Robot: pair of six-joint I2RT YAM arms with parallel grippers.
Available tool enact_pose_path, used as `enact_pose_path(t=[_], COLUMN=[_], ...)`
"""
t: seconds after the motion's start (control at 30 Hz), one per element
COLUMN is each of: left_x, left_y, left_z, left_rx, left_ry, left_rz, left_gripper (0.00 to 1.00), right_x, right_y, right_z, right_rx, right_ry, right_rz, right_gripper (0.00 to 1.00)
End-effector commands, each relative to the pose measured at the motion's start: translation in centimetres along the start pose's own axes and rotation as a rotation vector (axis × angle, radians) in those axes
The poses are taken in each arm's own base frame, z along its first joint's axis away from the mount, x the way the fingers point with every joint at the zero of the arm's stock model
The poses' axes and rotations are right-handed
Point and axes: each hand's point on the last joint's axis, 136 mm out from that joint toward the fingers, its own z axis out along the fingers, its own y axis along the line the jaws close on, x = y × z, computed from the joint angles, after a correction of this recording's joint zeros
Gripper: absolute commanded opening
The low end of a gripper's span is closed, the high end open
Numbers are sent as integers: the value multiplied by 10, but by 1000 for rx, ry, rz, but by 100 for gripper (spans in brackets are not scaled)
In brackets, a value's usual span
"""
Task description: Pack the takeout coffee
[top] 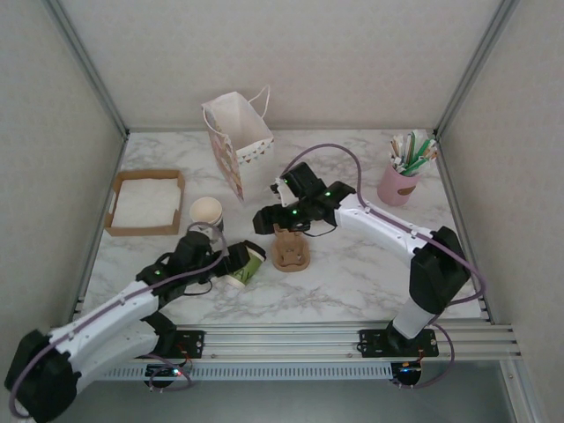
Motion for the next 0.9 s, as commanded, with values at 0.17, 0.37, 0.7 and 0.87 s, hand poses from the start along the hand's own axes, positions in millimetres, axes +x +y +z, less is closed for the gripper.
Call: enact_pose_path(t=[0.17, 0.37, 0.7, 0.87], left_x=[16, 29, 24, 6], left_y=[14, 22, 16, 3], left_z=[11, 31, 41, 30], left_rx=[-282, -388, -415, -352], left_ry=[67, 114, 75, -39], left_rz=[172, 234, 253, 256], left_gripper=[100, 100, 65, 58], right_x=[-1, 1, 2, 1], right_y=[-8, -12, -15, -10], right_z=[-18, -17, -18, -16], right_rx=[-58, -77, -105, -145], right_ry=[-28, -27, -14, 12], right_rz=[40, 51, 72, 85], right_gripper=[97, 99, 99, 99])
